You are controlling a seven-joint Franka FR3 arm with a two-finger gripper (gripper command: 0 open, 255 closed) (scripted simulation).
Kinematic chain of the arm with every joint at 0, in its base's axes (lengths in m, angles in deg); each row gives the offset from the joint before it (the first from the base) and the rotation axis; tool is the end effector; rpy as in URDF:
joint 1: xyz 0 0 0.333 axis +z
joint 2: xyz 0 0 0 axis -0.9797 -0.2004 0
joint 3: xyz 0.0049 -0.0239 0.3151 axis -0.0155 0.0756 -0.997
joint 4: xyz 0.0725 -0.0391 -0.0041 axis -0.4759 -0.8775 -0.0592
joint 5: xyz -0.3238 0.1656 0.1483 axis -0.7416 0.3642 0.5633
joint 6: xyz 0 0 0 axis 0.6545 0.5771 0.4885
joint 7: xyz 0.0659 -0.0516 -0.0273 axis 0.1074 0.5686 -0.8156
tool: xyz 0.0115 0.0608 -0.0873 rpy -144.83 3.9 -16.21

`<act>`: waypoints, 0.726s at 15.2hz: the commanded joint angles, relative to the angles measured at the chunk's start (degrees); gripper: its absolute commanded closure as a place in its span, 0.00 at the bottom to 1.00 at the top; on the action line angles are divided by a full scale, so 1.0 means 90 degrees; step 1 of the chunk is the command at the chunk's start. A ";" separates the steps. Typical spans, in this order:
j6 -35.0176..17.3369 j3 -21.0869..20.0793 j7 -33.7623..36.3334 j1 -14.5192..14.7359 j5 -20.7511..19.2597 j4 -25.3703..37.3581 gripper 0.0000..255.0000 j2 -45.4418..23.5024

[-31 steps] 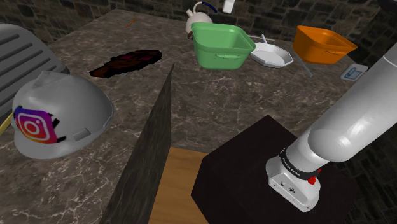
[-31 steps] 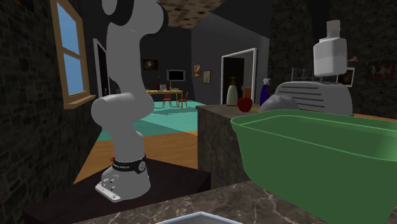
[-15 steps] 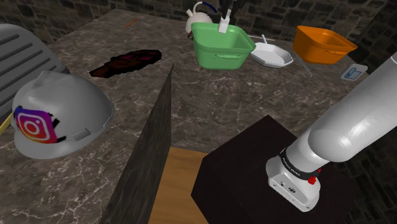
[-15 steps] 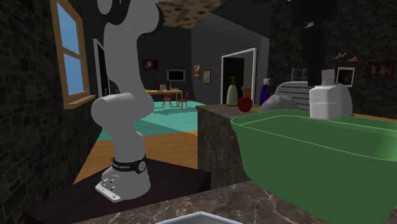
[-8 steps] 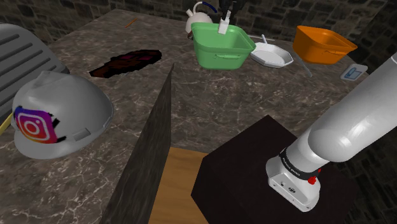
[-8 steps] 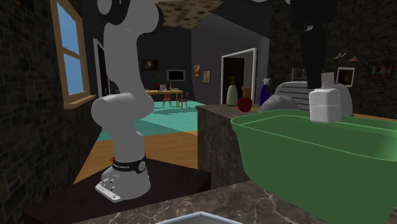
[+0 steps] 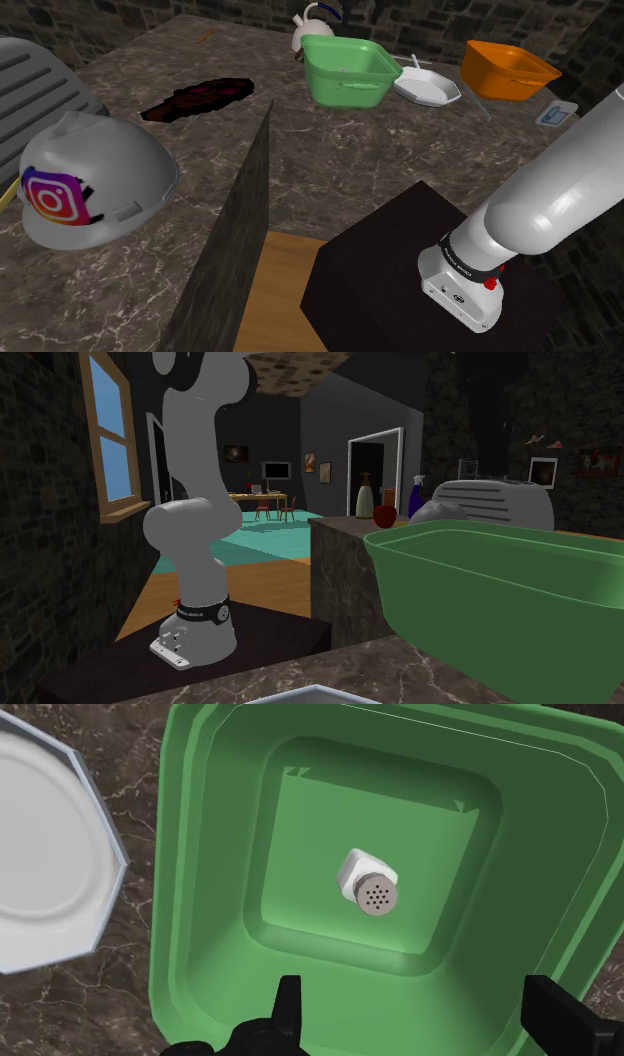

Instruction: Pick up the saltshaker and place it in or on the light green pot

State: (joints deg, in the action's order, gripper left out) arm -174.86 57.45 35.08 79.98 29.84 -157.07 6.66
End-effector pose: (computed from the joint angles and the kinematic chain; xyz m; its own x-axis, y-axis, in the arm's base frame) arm 0.5595 -0.0621 0.5976 0.9570 -0.2534 0.1409 -0.2575 -0.9662 0.0118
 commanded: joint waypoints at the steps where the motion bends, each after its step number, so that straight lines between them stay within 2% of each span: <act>1: 0.0317 -0.0004 -0.0005 0.0004 0.0003 0.0325 0.00 -0.0010; 3: 0.0706 -0.0010 -0.0009 0.0009 0.0007 0.0735 0.00 -0.0032; 11: 0.0705 -0.0010 -0.0010 0.0009 0.0007 0.0733 0.00 -0.0031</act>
